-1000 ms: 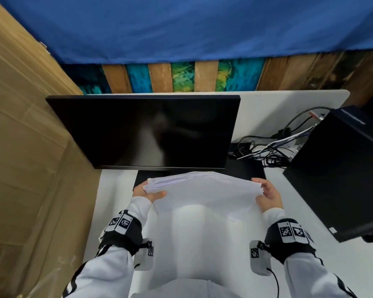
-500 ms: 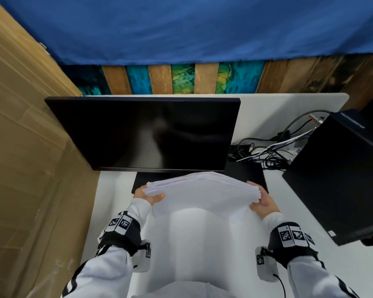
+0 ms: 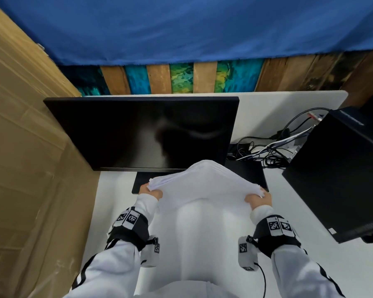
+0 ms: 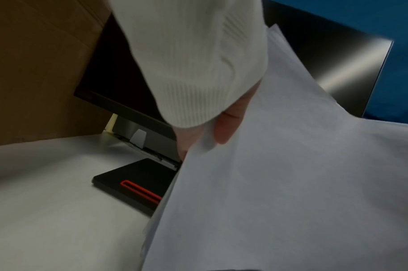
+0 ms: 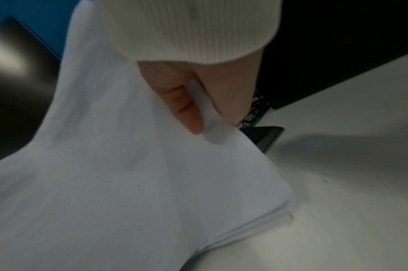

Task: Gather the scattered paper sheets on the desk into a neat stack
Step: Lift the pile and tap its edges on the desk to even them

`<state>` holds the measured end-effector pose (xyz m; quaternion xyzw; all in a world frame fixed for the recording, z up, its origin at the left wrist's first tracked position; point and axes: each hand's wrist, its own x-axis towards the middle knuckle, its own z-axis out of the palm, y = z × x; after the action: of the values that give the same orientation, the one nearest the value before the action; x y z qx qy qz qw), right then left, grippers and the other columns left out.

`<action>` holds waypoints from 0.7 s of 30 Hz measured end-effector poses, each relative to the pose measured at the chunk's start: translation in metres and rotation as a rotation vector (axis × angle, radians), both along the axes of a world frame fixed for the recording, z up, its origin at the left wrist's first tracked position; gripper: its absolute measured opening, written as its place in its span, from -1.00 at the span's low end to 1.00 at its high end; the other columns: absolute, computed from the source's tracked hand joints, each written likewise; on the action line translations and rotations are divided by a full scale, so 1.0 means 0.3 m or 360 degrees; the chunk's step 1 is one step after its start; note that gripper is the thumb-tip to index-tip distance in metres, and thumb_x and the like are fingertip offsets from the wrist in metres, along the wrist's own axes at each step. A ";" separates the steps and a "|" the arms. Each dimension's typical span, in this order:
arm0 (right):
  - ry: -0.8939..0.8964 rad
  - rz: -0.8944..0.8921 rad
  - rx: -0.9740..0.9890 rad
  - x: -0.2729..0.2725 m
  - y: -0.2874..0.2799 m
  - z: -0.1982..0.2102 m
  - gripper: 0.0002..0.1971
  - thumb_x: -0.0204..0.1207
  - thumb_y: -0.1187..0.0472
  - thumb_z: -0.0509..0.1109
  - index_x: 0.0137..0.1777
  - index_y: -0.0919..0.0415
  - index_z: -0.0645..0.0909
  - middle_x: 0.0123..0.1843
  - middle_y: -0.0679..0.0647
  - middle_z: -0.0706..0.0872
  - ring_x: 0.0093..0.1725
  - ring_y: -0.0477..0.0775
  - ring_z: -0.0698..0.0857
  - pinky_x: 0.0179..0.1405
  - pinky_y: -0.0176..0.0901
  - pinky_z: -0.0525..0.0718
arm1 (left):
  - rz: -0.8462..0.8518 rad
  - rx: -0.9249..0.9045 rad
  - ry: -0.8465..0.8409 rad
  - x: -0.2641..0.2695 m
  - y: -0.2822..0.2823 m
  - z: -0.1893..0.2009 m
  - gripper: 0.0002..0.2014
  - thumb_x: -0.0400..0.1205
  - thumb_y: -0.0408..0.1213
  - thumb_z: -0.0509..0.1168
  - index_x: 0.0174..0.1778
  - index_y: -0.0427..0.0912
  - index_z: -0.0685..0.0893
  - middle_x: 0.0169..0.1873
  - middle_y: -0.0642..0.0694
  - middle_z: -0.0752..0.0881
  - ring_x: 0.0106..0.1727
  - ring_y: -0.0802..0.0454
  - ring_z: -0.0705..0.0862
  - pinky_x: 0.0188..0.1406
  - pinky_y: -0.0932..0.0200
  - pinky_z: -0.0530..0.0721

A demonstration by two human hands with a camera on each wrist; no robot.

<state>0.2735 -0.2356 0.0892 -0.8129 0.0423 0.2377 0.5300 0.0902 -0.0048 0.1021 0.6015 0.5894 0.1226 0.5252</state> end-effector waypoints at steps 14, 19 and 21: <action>-0.0327 0.0067 0.0657 -0.032 -0.024 0.064 -0.57 0.33 0.53 0.45 0.15 0.16 0.55 -0.05 -0.05 0.66 -0.12 -0.29 0.65 -0.23 -0.70 0.57 | -0.0022 0.0141 -0.0408 -0.034 -0.017 0.008 -0.56 0.44 -0.75 0.06 0.10 -0.40 0.71 -0.44 -0.02 0.57 -0.37 0.00 0.46 -0.65 0.69 0.39; -0.0410 -0.0006 0.0637 -0.045 -0.008 0.080 -0.75 0.46 0.25 0.43 0.12 0.24 0.59 -0.04 -0.09 0.63 -0.16 -0.53 0.59 -0.23 -0.76 0.48 | 0.0035 0.0128 -0.0376 -0.014 -0.008 0.000 -0.62 0.45 -0.72 0.16 0.11 -0.39 0.69 -0.48 -0.01 0.52 -0.44 0.09 0.42 -0.72 0.67 0.36; -0.0456 -0.0092 0.0646 -0.042 0.004 0.066 -0.76 0.47 0.23 0.42 0.08 0.33 0.61 -0.04 -0.01 0.66 -0.30 -0.64 0.57 -0.30 -0.84 0.44 | 0.0015 0.0118 -0.0393 -0.017 -0.010 0.002 -0.60 0.45 -0.73 0.16 0.12 -0.37 0.69 -0.45 0.02 0.55 -0.42 0.12 0.46 -0.68 0.69 0.39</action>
<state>0.2609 -0.2344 0.1090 -0.7137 -0.0585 0.1084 0.6895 0.0852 -0.0077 0.1028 0.5981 0.5181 0.2198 0.5705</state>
